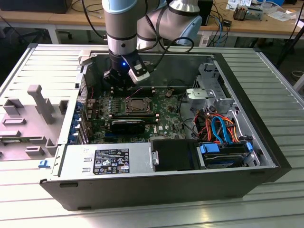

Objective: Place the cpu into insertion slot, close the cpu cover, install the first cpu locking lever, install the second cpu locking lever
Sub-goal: 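Install the first cpu locking lever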

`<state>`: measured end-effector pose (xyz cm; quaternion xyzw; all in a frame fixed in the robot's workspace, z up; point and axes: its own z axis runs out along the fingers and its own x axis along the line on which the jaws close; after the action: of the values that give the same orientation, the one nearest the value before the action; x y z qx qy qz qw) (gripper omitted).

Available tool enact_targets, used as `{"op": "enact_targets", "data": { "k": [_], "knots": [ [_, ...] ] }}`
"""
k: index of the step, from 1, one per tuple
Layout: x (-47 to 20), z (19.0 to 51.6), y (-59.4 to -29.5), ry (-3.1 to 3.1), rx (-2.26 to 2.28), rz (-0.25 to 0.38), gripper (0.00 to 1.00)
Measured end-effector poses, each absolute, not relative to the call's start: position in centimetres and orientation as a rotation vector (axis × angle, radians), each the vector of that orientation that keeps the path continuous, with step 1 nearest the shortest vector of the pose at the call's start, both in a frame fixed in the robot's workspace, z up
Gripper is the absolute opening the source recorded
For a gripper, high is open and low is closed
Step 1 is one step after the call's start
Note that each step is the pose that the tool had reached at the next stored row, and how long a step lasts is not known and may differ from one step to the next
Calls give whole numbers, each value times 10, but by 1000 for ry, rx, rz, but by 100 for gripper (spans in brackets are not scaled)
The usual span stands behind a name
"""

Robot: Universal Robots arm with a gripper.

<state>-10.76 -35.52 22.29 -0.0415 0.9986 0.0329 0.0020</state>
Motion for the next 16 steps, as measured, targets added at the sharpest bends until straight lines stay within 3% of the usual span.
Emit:
{"op": "enact_targets", "data": {
  "k": [16],
  "knots": [
    [-100,218,-348,3133,-160,102,11]
  ]
}}
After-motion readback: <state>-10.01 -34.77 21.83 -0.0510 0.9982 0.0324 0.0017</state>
